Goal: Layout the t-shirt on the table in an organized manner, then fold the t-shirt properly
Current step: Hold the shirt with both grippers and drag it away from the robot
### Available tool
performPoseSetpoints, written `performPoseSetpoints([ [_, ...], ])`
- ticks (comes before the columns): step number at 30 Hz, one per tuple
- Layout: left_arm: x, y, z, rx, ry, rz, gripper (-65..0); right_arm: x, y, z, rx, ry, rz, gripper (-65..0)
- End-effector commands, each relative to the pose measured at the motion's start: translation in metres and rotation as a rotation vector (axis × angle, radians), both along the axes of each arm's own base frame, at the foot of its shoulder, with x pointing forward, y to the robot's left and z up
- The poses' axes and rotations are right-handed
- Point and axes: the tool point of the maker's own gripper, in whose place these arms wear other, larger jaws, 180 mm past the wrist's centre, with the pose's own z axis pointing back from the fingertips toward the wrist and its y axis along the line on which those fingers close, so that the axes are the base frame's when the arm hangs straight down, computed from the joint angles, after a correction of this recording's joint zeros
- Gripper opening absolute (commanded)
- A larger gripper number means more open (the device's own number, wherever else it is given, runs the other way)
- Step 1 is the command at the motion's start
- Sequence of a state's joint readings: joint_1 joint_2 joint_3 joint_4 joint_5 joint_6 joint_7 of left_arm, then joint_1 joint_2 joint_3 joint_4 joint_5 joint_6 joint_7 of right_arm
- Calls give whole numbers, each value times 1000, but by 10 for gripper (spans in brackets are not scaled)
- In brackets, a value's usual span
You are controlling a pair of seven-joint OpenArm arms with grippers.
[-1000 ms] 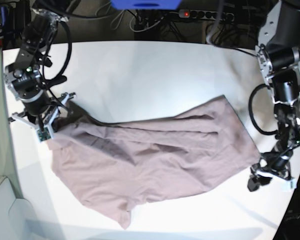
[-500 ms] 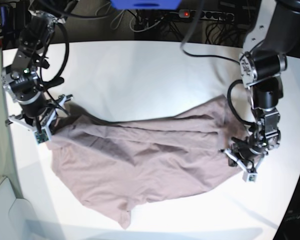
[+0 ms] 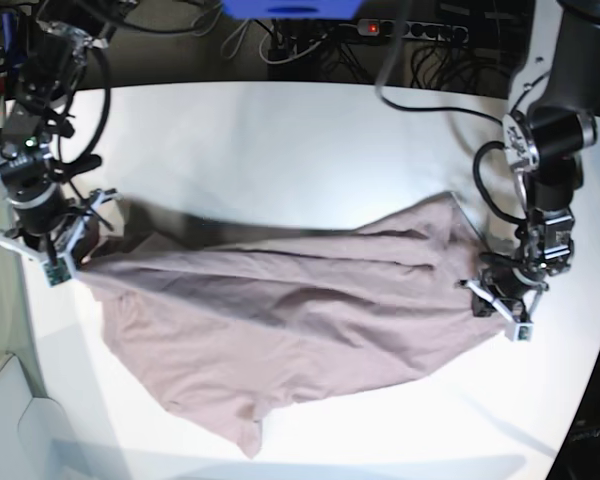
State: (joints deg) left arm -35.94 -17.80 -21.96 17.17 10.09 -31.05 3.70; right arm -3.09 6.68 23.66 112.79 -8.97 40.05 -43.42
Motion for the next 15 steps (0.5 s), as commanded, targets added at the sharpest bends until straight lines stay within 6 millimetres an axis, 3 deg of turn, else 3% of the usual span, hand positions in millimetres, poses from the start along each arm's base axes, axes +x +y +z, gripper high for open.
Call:
performPoseSetpoints([
  [1, 2, 20, 6, 56, 22, 17, -642, 5, -8, 16, -24, -49, 3, -650],
  [5, 7, 29, 15, 70, 7, 25, -642, 4, -21, 21, -69, -43, 1, -650],
  [10, 8, 27, 16, 68, 5, 23, -642, -5, -20, -1, -50, 20, 1, -650],
  [15, 9, 24, 15, 63, 3, 21, -642, -27, -22, -35, -34, 126, -2, -650],
])
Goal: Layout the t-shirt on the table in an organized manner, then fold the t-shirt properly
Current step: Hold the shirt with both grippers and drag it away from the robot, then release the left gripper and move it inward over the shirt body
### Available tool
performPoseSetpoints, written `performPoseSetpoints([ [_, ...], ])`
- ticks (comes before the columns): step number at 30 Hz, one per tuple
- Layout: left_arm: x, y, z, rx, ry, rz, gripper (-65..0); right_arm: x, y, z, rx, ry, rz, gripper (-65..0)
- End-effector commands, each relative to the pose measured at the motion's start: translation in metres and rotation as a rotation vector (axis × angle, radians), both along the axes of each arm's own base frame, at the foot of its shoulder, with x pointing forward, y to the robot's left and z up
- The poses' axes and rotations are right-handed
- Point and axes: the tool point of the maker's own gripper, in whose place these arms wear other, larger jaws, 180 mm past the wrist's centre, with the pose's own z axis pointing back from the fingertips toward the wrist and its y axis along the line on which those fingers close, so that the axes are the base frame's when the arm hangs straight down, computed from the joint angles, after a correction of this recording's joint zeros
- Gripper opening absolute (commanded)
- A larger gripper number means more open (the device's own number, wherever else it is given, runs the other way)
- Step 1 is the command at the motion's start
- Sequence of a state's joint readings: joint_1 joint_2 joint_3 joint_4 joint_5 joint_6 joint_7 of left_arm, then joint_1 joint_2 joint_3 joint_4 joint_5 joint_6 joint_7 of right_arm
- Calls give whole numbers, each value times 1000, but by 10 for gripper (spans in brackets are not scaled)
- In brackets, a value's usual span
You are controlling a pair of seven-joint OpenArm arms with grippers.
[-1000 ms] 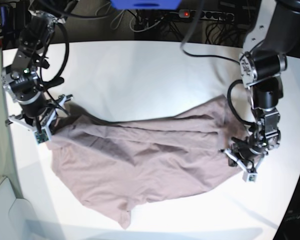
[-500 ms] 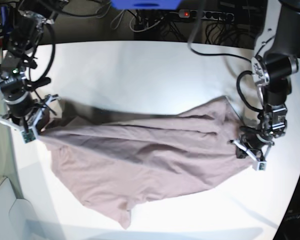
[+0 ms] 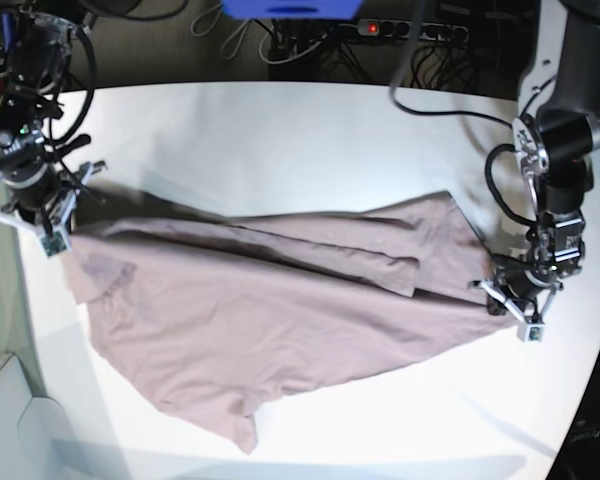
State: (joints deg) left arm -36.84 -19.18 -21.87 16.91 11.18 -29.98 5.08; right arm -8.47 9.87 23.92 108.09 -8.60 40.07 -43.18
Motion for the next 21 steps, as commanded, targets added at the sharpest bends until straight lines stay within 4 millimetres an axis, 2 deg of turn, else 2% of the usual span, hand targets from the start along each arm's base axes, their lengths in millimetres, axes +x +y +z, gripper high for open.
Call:
performPoseSetpoints([
  [1, 10, 6, 13, 13, -22, 6, -642, 3, -4, 5, -17, -15, 10, -650],
  [3, 18, 5, 25, 11, -50, -1, -642, -1, -3, -2, -11, 6, 11, -650],
  [7, 42, 13, 70, 66, -166, -11, -636, -6, -2, -5, -8, 17, 8, -650],
  [10, 47, 19, 86, 114, -151, -16, -635, -6, 4, -8, 14, 16, 3, -650],
  [12, 51, 24, 106, 164, -146, -18, -608, -7, 5, -9, 16, 17, 1, -650],
  [14, 54, 14, 124, 181, -151, -26, -521, -9, 4, -11, 13, 33, -7, -631],
  [17, 34, -8, 134, 154, -97, -33, -337, -10, 2, -12, 7, 51, -16, -552],
  [19, 16, -39, 137, 114, -87, -77, -239, -10, 2, -12, 6, 50, -16, -503],
  [21, -2, -78, 145, 64, -125, -132, -176, -10, 2, -11, 6, 47, -16, -459],
])
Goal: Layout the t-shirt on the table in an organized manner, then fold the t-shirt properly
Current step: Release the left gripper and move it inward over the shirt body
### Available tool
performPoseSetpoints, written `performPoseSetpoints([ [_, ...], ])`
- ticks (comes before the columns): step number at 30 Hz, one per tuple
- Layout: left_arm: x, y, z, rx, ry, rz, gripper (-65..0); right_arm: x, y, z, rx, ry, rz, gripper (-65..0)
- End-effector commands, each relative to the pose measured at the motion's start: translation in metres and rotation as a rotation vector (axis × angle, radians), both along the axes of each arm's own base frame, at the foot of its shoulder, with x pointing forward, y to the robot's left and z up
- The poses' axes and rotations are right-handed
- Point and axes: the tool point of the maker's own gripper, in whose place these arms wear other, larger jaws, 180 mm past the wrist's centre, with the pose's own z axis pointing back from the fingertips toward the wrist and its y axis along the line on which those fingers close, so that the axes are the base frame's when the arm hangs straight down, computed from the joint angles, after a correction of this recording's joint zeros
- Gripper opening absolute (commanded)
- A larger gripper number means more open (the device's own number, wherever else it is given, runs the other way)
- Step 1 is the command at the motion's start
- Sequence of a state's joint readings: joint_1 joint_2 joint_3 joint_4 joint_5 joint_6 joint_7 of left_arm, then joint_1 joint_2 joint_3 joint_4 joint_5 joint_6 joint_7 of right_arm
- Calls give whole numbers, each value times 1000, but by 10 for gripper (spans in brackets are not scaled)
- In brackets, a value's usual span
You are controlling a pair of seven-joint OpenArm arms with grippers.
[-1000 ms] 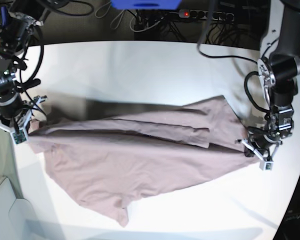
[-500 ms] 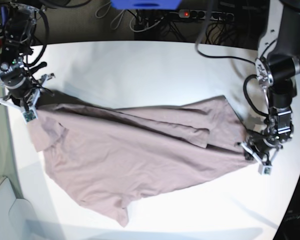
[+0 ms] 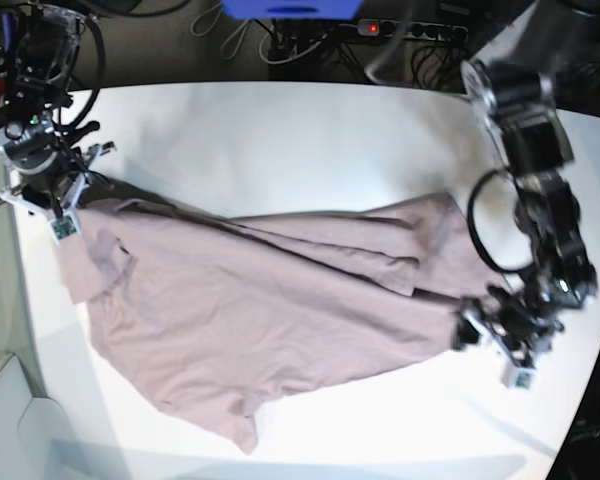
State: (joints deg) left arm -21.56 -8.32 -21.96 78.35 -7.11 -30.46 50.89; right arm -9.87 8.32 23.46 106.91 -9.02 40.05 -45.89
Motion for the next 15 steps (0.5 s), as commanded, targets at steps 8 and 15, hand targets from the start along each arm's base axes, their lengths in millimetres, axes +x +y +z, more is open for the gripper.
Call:
performPoseSetpoints([
  [8, -47, -79, -14, -66, -56, -46, -178, 7, 3, 10, 4, -45, 6, -417],
  [15, -59, -84, -62, -31, -34, -37, -179, 6, 4, 9, 10, -43, 5, -417],
])
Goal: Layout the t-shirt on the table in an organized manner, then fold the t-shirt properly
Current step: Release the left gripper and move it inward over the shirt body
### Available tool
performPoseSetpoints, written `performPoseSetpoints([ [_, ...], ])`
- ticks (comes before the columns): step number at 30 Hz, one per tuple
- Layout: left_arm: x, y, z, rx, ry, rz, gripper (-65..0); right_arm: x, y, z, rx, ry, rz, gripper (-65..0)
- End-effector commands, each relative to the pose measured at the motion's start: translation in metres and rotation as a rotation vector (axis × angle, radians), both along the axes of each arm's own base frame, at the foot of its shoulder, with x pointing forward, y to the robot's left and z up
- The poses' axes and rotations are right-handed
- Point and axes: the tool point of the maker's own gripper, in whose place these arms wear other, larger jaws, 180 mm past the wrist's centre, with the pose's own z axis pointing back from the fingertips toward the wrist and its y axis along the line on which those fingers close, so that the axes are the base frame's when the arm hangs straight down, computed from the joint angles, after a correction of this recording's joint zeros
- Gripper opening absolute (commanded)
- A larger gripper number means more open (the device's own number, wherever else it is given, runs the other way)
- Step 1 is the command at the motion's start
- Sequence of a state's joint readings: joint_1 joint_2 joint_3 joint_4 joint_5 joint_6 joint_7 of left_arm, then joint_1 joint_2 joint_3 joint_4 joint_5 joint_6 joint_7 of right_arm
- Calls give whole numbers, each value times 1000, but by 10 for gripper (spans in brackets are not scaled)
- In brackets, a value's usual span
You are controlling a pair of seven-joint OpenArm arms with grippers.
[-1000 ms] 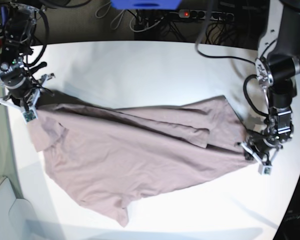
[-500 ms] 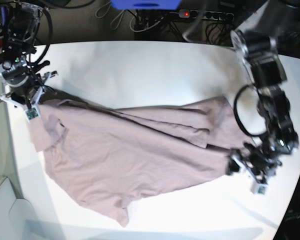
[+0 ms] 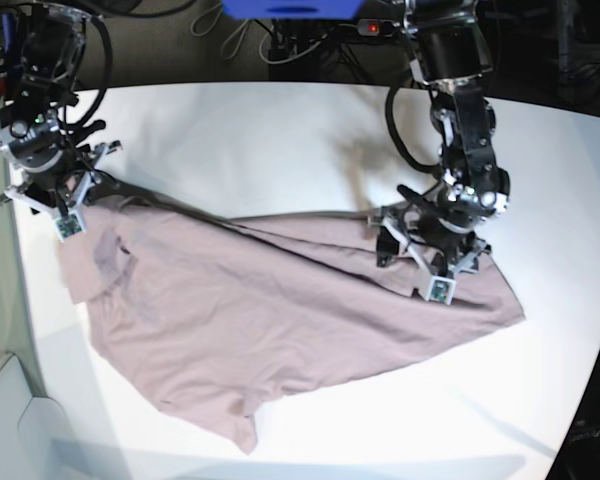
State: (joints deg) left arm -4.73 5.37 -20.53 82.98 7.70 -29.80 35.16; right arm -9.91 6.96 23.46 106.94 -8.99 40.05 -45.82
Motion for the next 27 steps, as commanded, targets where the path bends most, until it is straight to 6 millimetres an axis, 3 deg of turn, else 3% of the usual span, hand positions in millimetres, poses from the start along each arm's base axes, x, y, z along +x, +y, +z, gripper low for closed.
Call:
performPoseSetpoints([
  [1, 11, 1, 11, -15, -48, 3, -179, 7, -3, 12, -14, -42, 9, -417],
  [10, 15, 0, -21, -48, 1, -7, -178, 8, -3, 12, -13, -44, 9, -417],
  [23, 32, -3, -9, -52, -27, -16, -180, 9, -3, 12, -10, -45, 8, -417],
  [27, 35, -9, -23, -73, 17, -22, -243, 9, -3, 12, -10, -45, 8, -417],
])
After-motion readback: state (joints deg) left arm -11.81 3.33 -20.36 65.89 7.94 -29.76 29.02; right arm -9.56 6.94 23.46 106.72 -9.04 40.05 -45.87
